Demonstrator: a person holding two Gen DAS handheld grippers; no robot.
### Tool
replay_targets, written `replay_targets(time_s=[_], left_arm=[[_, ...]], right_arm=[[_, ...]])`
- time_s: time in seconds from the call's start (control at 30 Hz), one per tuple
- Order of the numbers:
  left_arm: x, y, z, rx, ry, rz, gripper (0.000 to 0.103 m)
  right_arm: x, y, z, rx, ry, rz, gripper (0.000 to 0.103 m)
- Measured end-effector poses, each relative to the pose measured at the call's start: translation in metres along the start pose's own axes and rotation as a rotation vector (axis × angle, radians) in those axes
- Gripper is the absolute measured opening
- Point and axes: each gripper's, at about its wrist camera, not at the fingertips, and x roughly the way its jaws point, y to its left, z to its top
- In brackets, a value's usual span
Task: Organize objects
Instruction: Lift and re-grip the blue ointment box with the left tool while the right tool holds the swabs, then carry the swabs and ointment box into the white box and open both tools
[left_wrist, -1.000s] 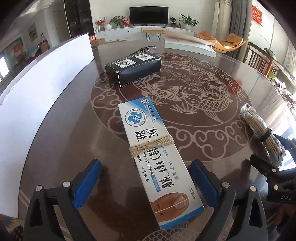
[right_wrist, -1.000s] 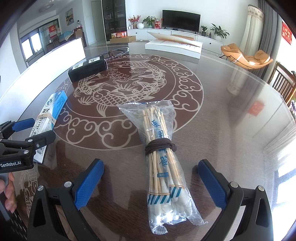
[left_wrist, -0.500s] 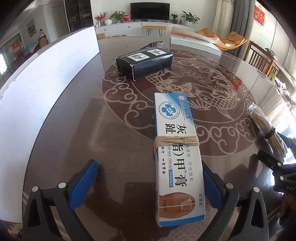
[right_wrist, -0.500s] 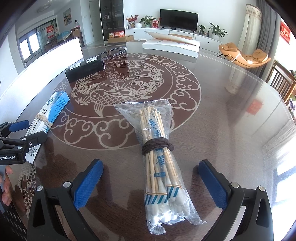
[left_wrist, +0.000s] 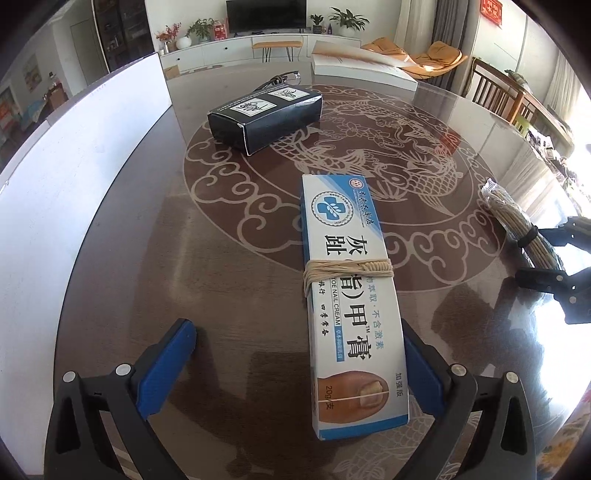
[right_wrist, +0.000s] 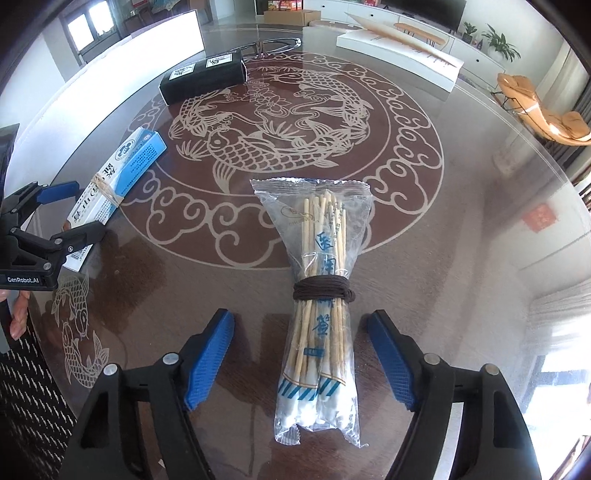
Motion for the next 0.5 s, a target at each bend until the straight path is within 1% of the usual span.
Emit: replay_targets(time_s=[0.03, 0.07, 0.1, 0.13, 0.17, 0.23, 0.3, 0.33, 0.5], left_arm=[[-0.001, 0.001, -0.001, 0.0, -0.014, 0.003, 0.103], [-0.003, 0.003, -0.003, -0.005, -0.031, 0.007, 0.095], [-0.006, 0.005, -0.003, -0.014, -0.053, 0.011, 0.087], [-0.01, 0.007, -0.004, -0.019, -0.073, 0.013, 0.062], [-0.013, 0.009, -0.003, -0.02, -0.088, 0.011, 0.042], [-0.014, 0.011, -0.005, -0.026, -0.103, 0.008, 0.041], [-0.016, 0.012, -0.005, -0.042, -0.113, -0.021, 0.041], [-0.018, 0.013, -0.005, -0.047, -0.12, -0.037, 0.041], [-0.037, 0.017, -0.006, -0.064, -0.203, -0.055, 0.041]], right_arm=[[0.0, 0.001, 0.003, -0.006, -0.002, 0.005, 0.066], [0.001, 0.002, 0.006, -0.012, -0.004, 0.008, 0.059], [0.001, 0.003, 0.009, -0.014, -0.001, 0.007, 0.049], [0.001, 0.004, 0.011, -0.005, 0.002, 0.005, 0.04], [0.0, 0.003, 0.013, 0.009, 0.009, 0.007, 0.029], [0.0, 0.004, 0.012, 0.026, 0.021, 0.026, 0.029], [-0.003, 0.006, 0.008, 0.04, 0.015, 0.031, 0.029], [-0.005, 0.005, 0.006, 0.059, 0.004, 0.045, 0.029], [-0.028, 0.006, -0.001, 0.114, -0.063, 0.086, 0.029]])
